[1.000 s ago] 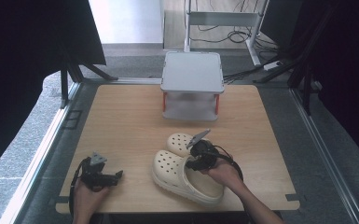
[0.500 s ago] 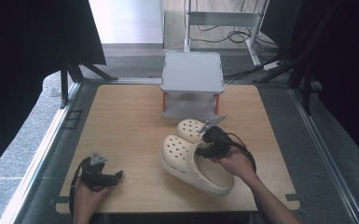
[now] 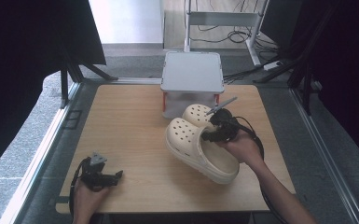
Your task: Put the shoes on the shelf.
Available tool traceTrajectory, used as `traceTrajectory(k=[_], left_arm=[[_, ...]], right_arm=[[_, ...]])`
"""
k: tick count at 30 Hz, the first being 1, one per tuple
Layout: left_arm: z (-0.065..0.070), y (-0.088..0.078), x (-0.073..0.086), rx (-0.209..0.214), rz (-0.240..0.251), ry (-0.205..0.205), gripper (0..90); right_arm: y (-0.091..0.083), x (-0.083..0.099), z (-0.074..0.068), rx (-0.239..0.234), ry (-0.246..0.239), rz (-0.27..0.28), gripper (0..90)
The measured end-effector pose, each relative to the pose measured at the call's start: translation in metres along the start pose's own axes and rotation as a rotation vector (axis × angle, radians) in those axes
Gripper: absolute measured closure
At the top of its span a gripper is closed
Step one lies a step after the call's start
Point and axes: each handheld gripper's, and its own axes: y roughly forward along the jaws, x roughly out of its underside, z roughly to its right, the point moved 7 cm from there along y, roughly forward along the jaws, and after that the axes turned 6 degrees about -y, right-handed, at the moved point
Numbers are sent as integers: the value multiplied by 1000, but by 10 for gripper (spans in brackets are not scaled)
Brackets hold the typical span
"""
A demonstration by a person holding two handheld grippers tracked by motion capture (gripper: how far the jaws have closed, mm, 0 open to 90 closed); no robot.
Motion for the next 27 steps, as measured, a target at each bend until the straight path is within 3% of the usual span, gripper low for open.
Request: traceTrajectory(k=[5, 13, 27], left_arm=[[0, 0, 0, 0, 1, -1, 22], [0, 0, 0, 0, 2, -2, 22], [0, 0, 0, 3, -4, 1, 22]], right_arm=[[-12, -12, 14, 32, 19, 8, 672], [-24, -37, 39, 94, 97, 18, 675], [-26, -84, 70, 166, 191, 35, 679]])
